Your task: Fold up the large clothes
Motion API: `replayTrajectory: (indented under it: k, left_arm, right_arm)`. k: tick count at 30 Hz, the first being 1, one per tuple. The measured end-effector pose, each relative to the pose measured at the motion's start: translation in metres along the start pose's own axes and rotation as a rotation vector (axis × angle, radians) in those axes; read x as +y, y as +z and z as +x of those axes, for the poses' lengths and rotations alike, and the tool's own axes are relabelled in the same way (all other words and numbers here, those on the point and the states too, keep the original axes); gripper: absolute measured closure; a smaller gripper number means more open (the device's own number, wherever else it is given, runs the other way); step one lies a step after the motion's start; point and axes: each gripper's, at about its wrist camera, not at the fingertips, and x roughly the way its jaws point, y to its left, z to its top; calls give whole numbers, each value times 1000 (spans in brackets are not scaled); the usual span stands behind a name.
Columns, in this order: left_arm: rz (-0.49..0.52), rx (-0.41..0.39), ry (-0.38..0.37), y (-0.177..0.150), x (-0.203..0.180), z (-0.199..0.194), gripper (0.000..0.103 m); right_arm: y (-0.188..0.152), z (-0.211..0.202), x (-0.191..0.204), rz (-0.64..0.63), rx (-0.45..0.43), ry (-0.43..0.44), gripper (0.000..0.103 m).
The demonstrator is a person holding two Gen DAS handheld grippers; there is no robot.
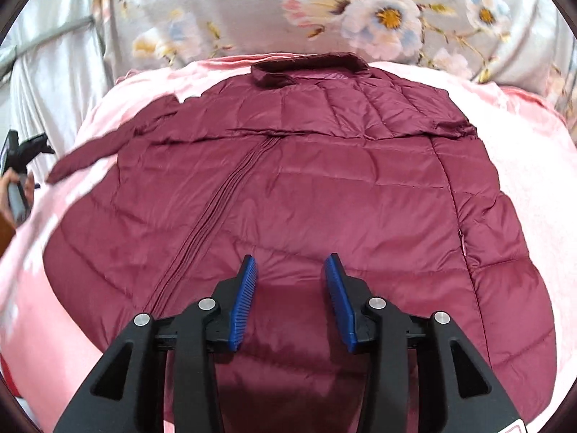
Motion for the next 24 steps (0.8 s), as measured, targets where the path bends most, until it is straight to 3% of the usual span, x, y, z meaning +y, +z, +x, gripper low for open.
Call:
replayTrajectory:
  k: [5, 8, 9, 10, 11, 12, 14, 19, 24]
  left_arm:
    - [-74, 75, 28, 20, 19, 45, 20]
    - [-90, 73, 53, 25, 13, 57, 32]
    - [-77, 72, 45, 27, 13, 59, 54]
    - [-50, 98, 21, 29, 4, 62, 82]
    - [-33, 119, 5, 31, -3, 64, 94]
    - [-6, 114, -5, 33, -17, 60, 99]
    - [51, 61, -38, 38, -36, 40, 101]
    - [282, -68, -225, 29, -151, -47, 102]
    - [520, -127, -474, -22, -275, -151, 102]
  right_arm:
    - [0, 10, -11, 49, 38, 13, 55]
    - [-2, 11, -9, 47, 44, 0, 54]
    - [-2, 12, -8, 43, 46, -6, 53]
    - [-2, 12, -7, 39, 47, -10, 53]
    - [-3, 12, -7, 39, 48, -11, 53]
    - [-3, 12, -8, 39, 48, -10, 53]
    - [-3, 12, -8, 40, 48, -7, 53]
    - [-3, 12, -9, 41, 47, -5, 53]
    - [-2, 12, -10, 53, 44, 4, 53]
